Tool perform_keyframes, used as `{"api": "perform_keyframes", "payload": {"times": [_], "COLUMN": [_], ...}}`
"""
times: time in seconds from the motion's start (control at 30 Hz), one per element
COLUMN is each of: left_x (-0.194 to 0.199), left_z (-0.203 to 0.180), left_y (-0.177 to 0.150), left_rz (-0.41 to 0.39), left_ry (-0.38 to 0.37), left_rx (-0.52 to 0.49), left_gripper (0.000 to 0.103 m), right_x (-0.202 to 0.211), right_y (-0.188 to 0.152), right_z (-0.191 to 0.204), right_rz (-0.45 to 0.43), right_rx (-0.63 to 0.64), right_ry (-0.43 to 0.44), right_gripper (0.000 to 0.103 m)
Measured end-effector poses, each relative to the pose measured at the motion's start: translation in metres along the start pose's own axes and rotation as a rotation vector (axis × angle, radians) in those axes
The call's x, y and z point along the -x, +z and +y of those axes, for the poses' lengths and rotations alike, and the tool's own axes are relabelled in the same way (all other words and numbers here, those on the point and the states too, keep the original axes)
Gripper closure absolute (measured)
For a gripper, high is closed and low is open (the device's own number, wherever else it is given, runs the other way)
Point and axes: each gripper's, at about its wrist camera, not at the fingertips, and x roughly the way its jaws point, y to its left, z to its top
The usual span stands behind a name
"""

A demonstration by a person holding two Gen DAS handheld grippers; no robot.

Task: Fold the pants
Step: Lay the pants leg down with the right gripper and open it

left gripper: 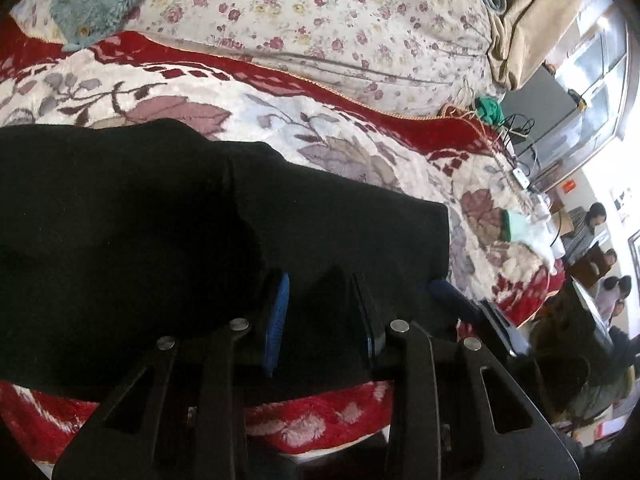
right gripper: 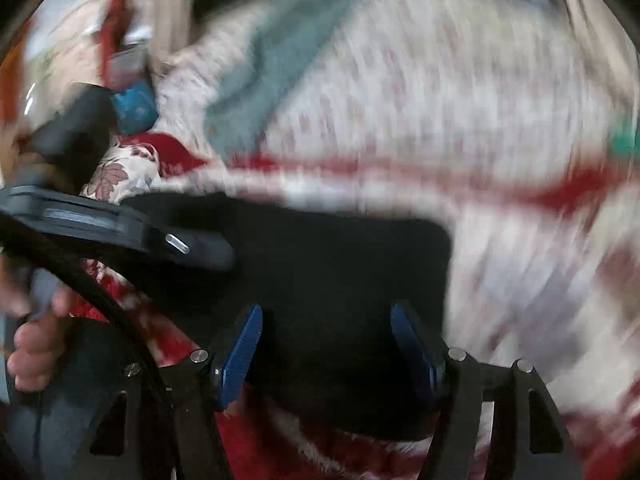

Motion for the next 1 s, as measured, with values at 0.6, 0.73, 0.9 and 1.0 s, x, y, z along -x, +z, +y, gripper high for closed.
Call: {"api": "perform_keyframes", "payload": {"times": [0.6,0.73,0.9,1.0], "left_x": [0.000,0.001,0.015,0.055], "left_z": [0.010,0.009,0.020,0.037], "left_y": [0.001,0.000,-0.002,-0.020], "left_rz": [-0.006,-0.011,-0.023,-0.130], "left_ry": [-0.057,-0.059,-0.165,-0.250], "left_rx": [0.067,0.065,0.126,0.221], "left_gripper": [0.073,0.073,0.060,0.034], "right_x": [-0.051,-0.026,0.033,0.053], "right_y": [0.046,0.059,0.063,0.045], "right_z": [-0.059,-0.060,-0.084,-0.103], "right_rz": [0.079,0.061,-0.053,-0.052], "right_rx": [-0.175,-0.189,-0.219,-0.252], "right_ry": [0.111,0.129,0.145,0.141], "right_gripper": [0.040,0.042,0.042,0.042]}}
